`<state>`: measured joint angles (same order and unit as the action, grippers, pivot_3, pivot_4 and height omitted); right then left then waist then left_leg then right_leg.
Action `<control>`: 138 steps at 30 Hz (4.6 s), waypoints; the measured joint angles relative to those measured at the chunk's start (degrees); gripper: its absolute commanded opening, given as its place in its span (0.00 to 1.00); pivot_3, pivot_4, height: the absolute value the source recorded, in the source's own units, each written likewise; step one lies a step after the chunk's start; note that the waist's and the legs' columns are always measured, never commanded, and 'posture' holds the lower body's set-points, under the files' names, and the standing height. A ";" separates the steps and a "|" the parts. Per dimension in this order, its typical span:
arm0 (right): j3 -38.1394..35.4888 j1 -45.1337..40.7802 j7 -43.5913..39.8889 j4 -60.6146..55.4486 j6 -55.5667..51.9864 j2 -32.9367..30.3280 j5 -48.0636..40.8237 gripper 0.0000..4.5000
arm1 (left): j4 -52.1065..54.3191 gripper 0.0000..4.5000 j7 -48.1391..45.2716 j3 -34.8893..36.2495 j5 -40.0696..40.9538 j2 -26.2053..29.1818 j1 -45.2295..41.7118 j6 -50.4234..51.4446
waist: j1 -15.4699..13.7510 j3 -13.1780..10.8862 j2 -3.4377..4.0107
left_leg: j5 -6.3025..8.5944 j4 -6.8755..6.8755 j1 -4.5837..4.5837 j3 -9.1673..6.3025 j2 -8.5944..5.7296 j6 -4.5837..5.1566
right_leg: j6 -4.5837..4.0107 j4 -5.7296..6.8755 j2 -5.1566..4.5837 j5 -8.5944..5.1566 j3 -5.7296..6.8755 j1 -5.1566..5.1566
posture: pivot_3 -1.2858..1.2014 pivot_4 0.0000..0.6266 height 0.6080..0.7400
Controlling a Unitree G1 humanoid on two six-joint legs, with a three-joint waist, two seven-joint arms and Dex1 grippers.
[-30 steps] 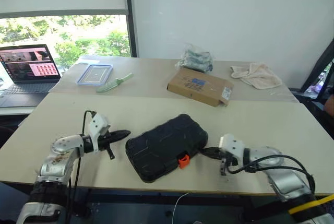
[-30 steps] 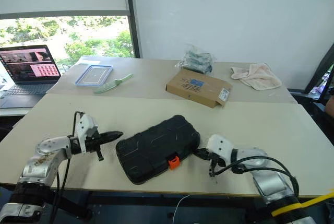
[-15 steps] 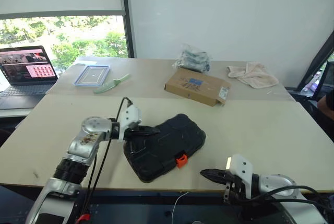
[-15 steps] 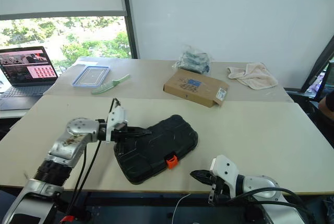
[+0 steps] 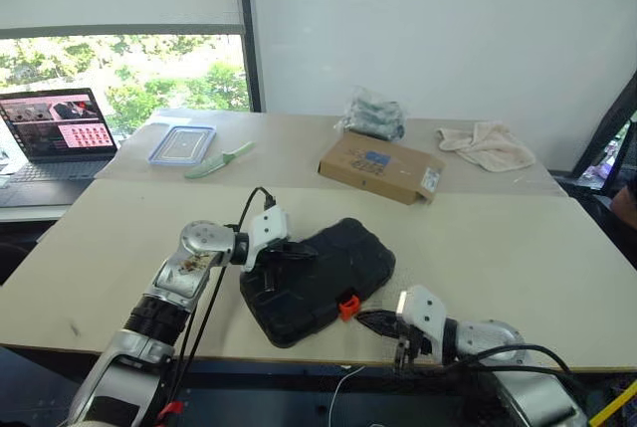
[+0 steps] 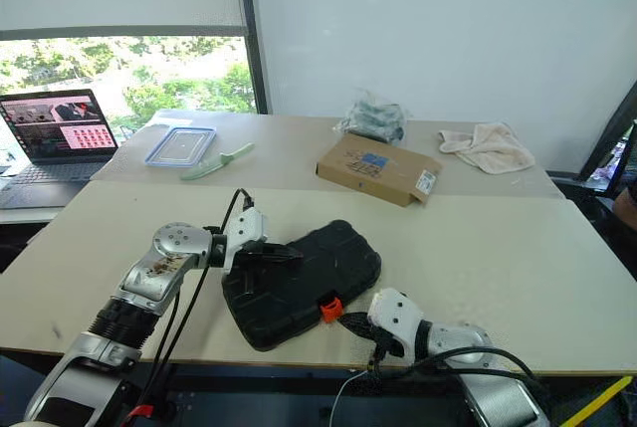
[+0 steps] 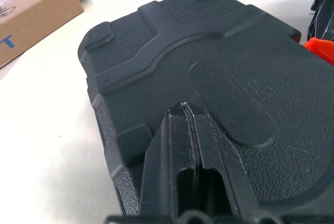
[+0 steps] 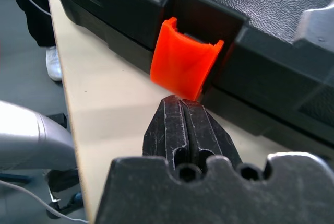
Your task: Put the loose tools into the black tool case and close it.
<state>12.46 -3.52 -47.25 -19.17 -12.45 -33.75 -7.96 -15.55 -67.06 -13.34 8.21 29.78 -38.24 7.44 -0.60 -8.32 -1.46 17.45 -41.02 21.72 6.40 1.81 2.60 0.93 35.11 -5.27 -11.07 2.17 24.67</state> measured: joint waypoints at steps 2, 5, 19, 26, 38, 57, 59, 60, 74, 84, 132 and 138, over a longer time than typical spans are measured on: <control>0.30 -0.19 -0.07 0.66 0.30 0.21 0.13 0.00 | -0.23 0.00 0.11 -0.01 -0.16 0.01 0.01 0.05 | 0.02 0.00 0.00 | 0.01 0.05 -0.24 0.00 0.01 0.02 | 0.00 -0.04 0.00 -0.01 0.00 -0.22 | 0.52 0.24 1.00; 0.73 -0.84 -0.13 1.69 0.85 1.07 0.69 0.00 | -0.76 0.00 0.08 -0.06 -0.25 0.14 0.01 0.04 | 0.08 0.00 0.00 | 0.03 0.07 -0.44 0.00 0.07 0.04 | 0.00 -0.03 -0.01 -0.02 0.00 -0.39 | 0.52 0.24 1.00; 2.74 -2.78 -0.19 6.02 2.48 5.56 1.64 0.00 | -0.93 0.00 0.70 -0.09 -1.58 1.16 -0.05 1.27 | 1.08 0.03 0.01 | -0.02 0.08 -0.57 -0.01 0.14 -0.05 | -0.04 0.13 0.04 0.00 -0.03 -0.40 | 0.52 0.24 1.00; 2.74 -3.25 -0.26 6.28 2.54 5.98 2.15 0.00 | -0.93 0.00 0.76 -0.41 -2.19 1.43 -0.20 1.27 | 1.26 0.06 0.01 | -0.03 0.08 -0.58 -0.03 0.15 -0.06 | -0.04 0.15 0.03 0.00 -0.04 -0.40 | 0.52 0.24 1.00; 1.51 -5.23 -1.29 5.51 2.74 6.09 0.26 0.00 | 0.02 0.00 0.78 -1.71 -4.72 2.43 -0.36 3.99 | 1.56 0.61 0.00 | -0.03 0.23 -0.88 0.01 0.24 -0.07 | 0.03 0.15 0.08 -0.15 -0.11 -0.54 | 0.52 0.24 1.00; 2.84 -7.87 -2.44 8.37 4.69 6.50 2.31 0.00 | 0.80 0.00 1.12 -1.66 -4.71 2.38 0.22 5.35 | 1.59 0.68 0.00 | -0.03 0.31 -1.18 0.09 0.28 -0.08 | -0.24 0.23 0.14 -0.37 -0.32 -0.57 | 0.52 0.24 1.00; 3.34 -8.91 -2.66 9.19 4.80 6.82 2.85 0.00 | 0.80 0.00 1.20 -1.64 -4.72 2.29 0.29 5.45 | 1.66 0.68 -0.01 | -0.03 0.33 -1.25 0.09 0.28 -0.08 | -0.24 0.26 0.20 -0.37 -0.46 -0.57 | 0.52 0.24 1.00; 3.63 -9.36 -2.70 9.74 5.03 7.12 3.22 0.00 | 0.81 0.00 1.25 -1.64 -4.73 2.30 0.36 5.55 | 1.68 0.68 -0.02 | -0.03 0.34 -1.31 0.09 0.28 -0.08 | -0.24 0.28 0.25 -0.37 -0.54 -0.57 | 0.52 0.24 1.00; 6.48 -13.64 -5.09 14.14 8.95 7.74 6.08 0.00 | 1.14 0.00 1.33 -1.29 -4.73 3.44 0.55 7.74 | 1.68 0.87 -0.09 | -0.04 0.98 -1.88 0.15 0.32 -0.12 | -0.34 0.28 0.86 -0.39 -1.49 -0.53 | 0.52 0.24 1.00; 9.06 -14.71 -7.87 15.41 11.01 7.93 6.65 0.00 | 1.25 0.00 0.86 -1.30 -4.56 2.04 0.31 7.74 | 1.06 1.02 -0.07 | -0.04 1.19 -1.61 0.14 0.21 -0.12 | -0.44 -0.07 0.78 -0.40 -1.45 -0.43 | 0.52 0.24 1.00; 5.18 -15.42 -7.60 18.57 5.01 8.25 6.01 0.00 | 1.03 0.00 0.90 -1.26 -4.54 2.08 0.23 7.75 | 0.76 1.03 -0.11 | 0.00 1.28 -1.52 0.10 0.25 -0.10 | -0.42 -0.14 0.68 -0.44 -1.40 -0.30 | 0.52 0.24 1.00; 2.64 -13.06 -6.99 16.24 -0.35 9.62 1.96 0.00 | 1.03 0.00 0.96 -1.17 -4.45 1.97 0.29 7.75 | 0.73 1.02 -0.09 | 0.00 1.29 -1.48 0.09 0.25 -0.10 | -0.43 -0.14 0.64 -0.44 -1.41 -0.25 | 0.52 0.24 1.00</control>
<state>15.10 -16.58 -54.25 -2.93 -12.80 -24.13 -6.00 -14.53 -66.11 -14.51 3.76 31.74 -37.94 15.20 0.13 -7.30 -1.55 17.45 -39.73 20.23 6.49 2.06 2.50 0.50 34.97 -4.64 -11.51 0.76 24.42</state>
